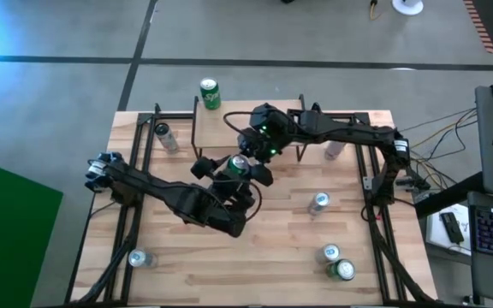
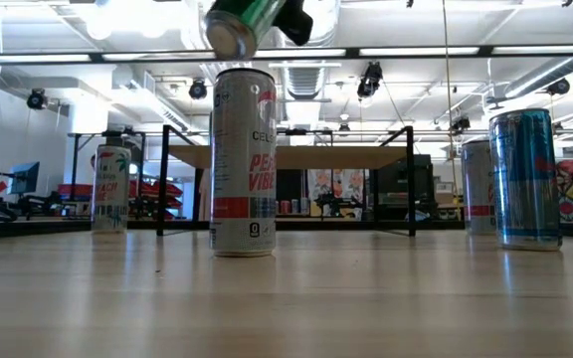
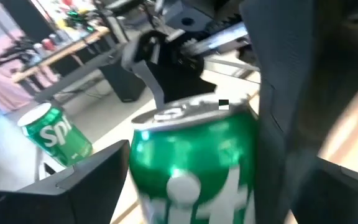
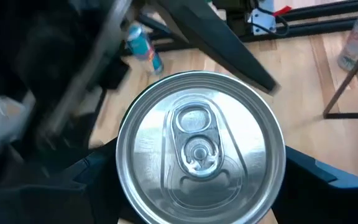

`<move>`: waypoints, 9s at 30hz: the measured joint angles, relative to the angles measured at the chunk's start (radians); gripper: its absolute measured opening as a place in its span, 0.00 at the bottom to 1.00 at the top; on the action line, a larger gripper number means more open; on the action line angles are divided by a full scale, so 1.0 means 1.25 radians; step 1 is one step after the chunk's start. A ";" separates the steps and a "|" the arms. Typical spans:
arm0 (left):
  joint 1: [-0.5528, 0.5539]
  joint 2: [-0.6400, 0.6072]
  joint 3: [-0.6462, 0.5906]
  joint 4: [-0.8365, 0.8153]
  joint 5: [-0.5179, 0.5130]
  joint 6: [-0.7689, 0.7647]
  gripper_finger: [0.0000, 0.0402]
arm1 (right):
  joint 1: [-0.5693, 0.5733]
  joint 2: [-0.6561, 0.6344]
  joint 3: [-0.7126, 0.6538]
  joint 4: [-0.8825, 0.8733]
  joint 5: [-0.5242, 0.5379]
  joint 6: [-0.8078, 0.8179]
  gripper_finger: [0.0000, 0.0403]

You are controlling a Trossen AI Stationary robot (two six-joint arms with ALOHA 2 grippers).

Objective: Place canned beverage on shelf
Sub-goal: Put the left green soda can on the shelf aligned with other green soda cans

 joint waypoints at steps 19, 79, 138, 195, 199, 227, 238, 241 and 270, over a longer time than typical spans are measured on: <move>-0.019 -0.017 -0.036 -0.103 0.243 0.014 0.93 | 0.055 -0.005 0.025 -0.198 0.017 -0.290 0.71; 0.120 -0.219 -0.567 1.032 0.756 0.572 0.88 | 0.115 -0.032 0.015 -0.163 -0.021 -0.443 0.74; 0.202 -0.408 -0.753 0.973 0.353 0.499 0.74 | 0.119 -0.128 0.008 -0.116 0.399 -0.059 0.83; 0.690 -0.556 -0.890 1.106 0.689 0.652 0.82 | -0.028 -0.405 -0.691 0.558 0.443 -0.093 0.82; 0.690 -0.614 -0.890 1.066 0.659 0.655 0.83 | -0.045 -0.359 -0.685 0.609 0.413 -0.093 0.81; 0.607 -0.619 -0.896 0.903 0.487 0.673 0.83 | -0.048 -0.357 -0.778 0.734 0.410 -0.094 0.82; 0.633 -0.577 -0.896 0.963 0.487 0.695 0.83 | -0.048 -0.357 -0.778 0.735 0.410 -0.102 0.82; 0.647 -0.575 -0.896 0.966 0.487 0.696 0.83 | -0.048 -0.357 -0.778 0.735 0.410 -0.102 0.82; 0.670 -0.537 -0.896 1.037 0.491 0.721 0.83 | -0.048 -0.359 -0.779 0.705 0.408 -0.096 0.82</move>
